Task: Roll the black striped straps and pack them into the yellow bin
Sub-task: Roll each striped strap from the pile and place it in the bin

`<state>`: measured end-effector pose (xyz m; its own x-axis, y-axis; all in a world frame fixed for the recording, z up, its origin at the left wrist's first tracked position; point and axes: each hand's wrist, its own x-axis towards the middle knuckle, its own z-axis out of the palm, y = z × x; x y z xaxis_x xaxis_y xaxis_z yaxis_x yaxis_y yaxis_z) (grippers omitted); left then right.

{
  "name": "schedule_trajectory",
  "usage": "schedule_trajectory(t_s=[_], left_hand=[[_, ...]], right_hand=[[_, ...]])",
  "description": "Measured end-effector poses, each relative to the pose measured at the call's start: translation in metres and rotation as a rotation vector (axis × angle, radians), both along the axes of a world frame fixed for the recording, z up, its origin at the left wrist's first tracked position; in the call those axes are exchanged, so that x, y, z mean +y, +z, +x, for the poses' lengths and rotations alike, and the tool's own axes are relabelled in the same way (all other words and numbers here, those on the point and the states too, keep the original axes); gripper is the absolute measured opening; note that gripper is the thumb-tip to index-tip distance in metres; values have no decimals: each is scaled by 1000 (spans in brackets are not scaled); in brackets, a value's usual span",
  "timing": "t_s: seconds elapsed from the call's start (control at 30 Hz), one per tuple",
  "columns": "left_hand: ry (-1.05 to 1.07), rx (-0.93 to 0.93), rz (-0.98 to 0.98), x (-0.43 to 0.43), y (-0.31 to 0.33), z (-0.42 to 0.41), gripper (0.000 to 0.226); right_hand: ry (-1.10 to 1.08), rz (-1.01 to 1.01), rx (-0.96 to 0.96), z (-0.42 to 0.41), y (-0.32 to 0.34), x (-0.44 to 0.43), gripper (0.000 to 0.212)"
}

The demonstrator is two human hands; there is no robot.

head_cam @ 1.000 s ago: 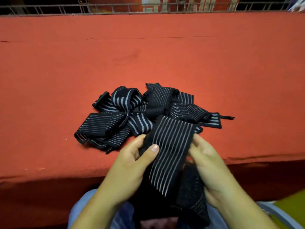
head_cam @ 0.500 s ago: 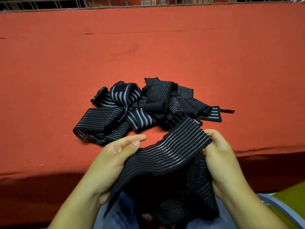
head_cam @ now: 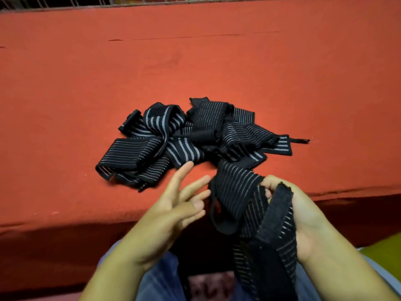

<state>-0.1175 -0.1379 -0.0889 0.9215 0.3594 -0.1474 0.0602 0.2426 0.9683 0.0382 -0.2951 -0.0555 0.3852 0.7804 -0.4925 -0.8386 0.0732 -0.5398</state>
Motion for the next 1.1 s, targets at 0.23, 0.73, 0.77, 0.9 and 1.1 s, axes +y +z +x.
schedule_trajectory(t_s=[0.23,0.73,0.77,0.9,1.1], left_hand=[[-91,11,386,-30,11,10,99],[443,124,336,-21,10,28,15],[411,127,298,-22,12,28,16],[276,158,174,-21,10,24,15],[87,328,234,1,-3,5,16]], right_hand=[[131,14,63,0,3,2,43],[102,-118,-661,-28,-19,-4,26],[68,-158,-726,-28,-22,-3,20],[-51,-148,-606,-23,-19,-1,23],[-436,-96,-529,0,-7,-3,26]])
